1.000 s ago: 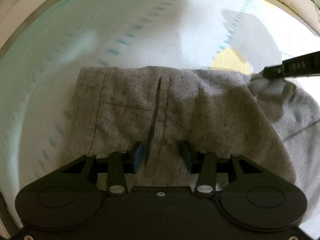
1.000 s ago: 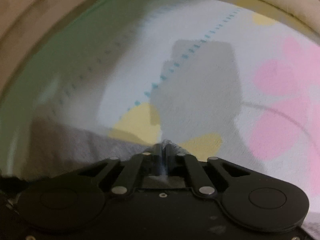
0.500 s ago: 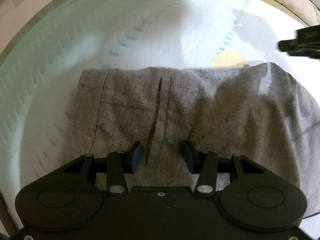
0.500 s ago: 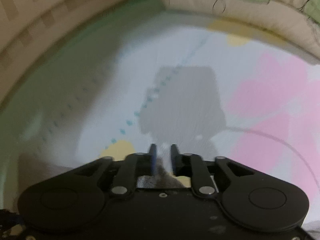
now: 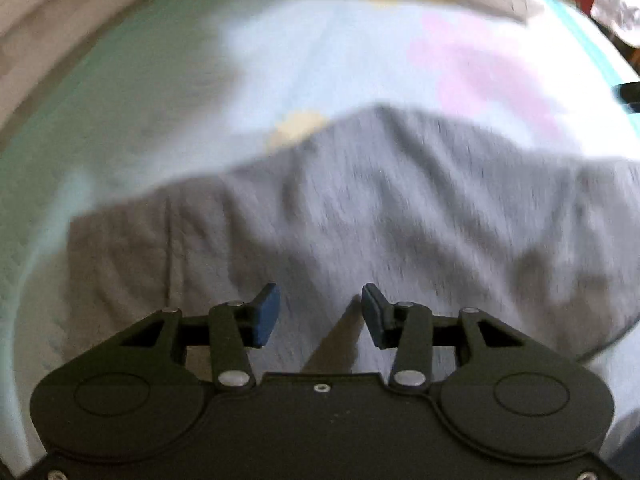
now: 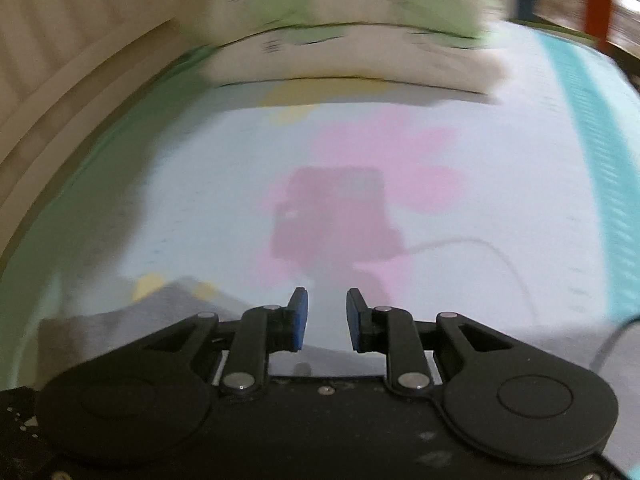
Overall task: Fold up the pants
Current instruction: 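Move the right gripper to the edge of the folded grey pants, then close the right gripper on the folded pants edge, then lift the held edge with the right gripper and fold it over the pants, then open the right gripper and release the folded edge, then move the left gripper to the pants edge and close on it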
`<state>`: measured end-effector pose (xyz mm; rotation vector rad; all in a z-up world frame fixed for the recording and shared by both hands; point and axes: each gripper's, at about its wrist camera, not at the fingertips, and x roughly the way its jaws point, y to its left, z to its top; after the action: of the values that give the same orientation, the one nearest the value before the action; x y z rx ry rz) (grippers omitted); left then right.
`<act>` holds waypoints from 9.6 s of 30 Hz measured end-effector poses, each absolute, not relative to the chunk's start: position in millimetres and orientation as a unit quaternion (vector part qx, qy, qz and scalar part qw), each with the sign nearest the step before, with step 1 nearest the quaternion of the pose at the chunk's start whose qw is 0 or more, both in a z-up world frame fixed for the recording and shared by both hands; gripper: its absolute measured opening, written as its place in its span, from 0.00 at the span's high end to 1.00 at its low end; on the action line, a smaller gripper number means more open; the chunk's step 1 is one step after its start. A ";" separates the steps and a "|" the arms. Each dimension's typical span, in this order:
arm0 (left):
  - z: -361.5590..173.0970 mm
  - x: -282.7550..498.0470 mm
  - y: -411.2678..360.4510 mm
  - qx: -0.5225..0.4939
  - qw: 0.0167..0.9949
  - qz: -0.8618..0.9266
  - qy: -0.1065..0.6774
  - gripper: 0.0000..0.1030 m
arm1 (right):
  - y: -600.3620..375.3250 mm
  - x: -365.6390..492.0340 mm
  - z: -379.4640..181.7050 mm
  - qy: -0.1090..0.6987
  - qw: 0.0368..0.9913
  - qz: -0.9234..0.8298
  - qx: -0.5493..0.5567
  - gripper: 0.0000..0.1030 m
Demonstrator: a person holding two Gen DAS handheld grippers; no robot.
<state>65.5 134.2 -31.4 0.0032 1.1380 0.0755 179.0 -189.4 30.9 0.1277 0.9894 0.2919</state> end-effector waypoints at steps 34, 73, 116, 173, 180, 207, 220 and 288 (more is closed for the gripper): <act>-33.6 40.0 62.6 -0.038 0.804 -0.046 0.592 0.59 | -526.9 32.1 -17.4 0.469 0.797 -0.283 0.256 0.75; -59.5 187.9 -66.4 -0.070 0.863 -0.006 0.500 0.51 | -446.7 109.9 -76.5 0.499 0.846 -0.103 0.157 0.94; -49.6 168.7 -168.2 0.035 0.846 -0.123 0.517 0.50 | -552.0 100.8 -77.8 0.402 0.833 -0.150 0.349 0.60; 30.4 98.1 131.3 -0.085 0.855 0.067 0.508 0.51 | -179.0 94.7 78.2 0.412 0.899 0.120 0.084 0.88; 27.7 93.6 161.6 -0.120 0.855 0.101 0.495 0.51 | -56.6 75.0 7.0 0.443 0.884 0.148 0.017 0.88; 6.7 79.8 41.9 -0.013 0.851 -0.063 0.521 0.50 | -261.0 104.2 29.4 0.549 0.827 0.028 0.120 0.68; -49.3 88.5 34.9 -0.026 0.805 -0.068 0.589 0.43 | -259.8 137.8 -2.5 0.614 0.783 0.057 0.086 0.68; -38.3 44.0 332.9 -0.197 0.763 0.052 0.613 0.35 | -165.7 143.7 -30.1 0.529 0.847 0.048 0.028 0.68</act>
<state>44.0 332.9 -38.3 -0.4275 1.3327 0.1133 143.7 -165.7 -30.1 0.0583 1.1156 0.1007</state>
